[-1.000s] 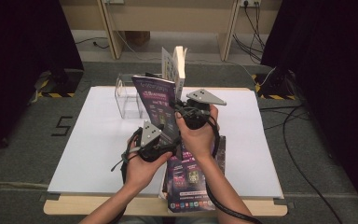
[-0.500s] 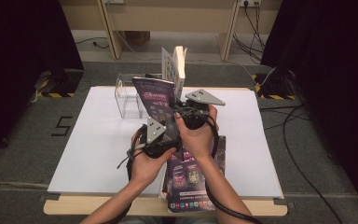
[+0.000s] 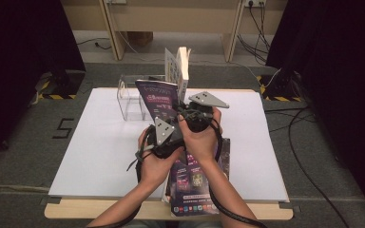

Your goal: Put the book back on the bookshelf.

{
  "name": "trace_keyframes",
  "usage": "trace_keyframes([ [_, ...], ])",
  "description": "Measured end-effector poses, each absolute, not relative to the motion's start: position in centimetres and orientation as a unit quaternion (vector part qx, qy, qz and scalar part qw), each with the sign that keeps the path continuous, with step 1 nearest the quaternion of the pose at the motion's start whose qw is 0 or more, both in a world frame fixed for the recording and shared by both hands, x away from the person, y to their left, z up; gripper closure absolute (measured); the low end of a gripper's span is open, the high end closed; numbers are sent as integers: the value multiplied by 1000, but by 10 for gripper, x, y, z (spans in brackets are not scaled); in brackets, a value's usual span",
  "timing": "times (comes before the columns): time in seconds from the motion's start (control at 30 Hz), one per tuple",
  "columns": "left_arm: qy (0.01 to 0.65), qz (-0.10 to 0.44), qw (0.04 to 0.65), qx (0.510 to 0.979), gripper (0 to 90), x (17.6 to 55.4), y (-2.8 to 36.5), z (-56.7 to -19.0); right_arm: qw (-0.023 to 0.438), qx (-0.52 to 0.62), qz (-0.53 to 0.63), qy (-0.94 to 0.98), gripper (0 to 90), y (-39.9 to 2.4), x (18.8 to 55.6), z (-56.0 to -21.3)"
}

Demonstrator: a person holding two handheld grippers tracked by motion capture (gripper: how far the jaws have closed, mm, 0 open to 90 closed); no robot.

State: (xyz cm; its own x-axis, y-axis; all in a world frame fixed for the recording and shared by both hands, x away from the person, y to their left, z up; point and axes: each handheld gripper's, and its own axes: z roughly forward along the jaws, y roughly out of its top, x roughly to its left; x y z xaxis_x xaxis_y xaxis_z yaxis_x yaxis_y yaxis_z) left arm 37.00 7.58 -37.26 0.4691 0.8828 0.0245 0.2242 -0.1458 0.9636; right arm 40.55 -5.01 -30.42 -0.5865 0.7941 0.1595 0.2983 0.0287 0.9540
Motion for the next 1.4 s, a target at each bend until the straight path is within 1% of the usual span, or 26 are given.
trace_keyframes([
  [0.17,409,327,515,679,338,368,75,-375,222,403,570,681,847,-48,405,-304],
  [0.37,411,336,513,675,408,364,85,-377,218,402,575,679,846,-43,404,-305],
  [0.5,419,344,508,669,456,360,95,-379,209,396,576,684,846,-33,404,-305],
  [0.63,427,342,505,667,543,356,108,-383,198,392,577,689,845,-20,404,-308],
  [0.8,443,342,495,665,612,354,121,-386,189,393,576,692,844,-4,405,-312],
  [1.1,465,345,486,655,709,355,135,-386,198,384,572,698,835,18,407,-313],
  [1.23,472,351,481,651,773,355,139,-388,202,384,568,700,807,22,408,-314],
  [1.33,468,359,479,650,833,352,140,-393,199,380,565,705,744,23,409,-316],
  [1.4,470,356,484,647,840,352,142,-396,195,380,560,710,708,21,409,-319],
])
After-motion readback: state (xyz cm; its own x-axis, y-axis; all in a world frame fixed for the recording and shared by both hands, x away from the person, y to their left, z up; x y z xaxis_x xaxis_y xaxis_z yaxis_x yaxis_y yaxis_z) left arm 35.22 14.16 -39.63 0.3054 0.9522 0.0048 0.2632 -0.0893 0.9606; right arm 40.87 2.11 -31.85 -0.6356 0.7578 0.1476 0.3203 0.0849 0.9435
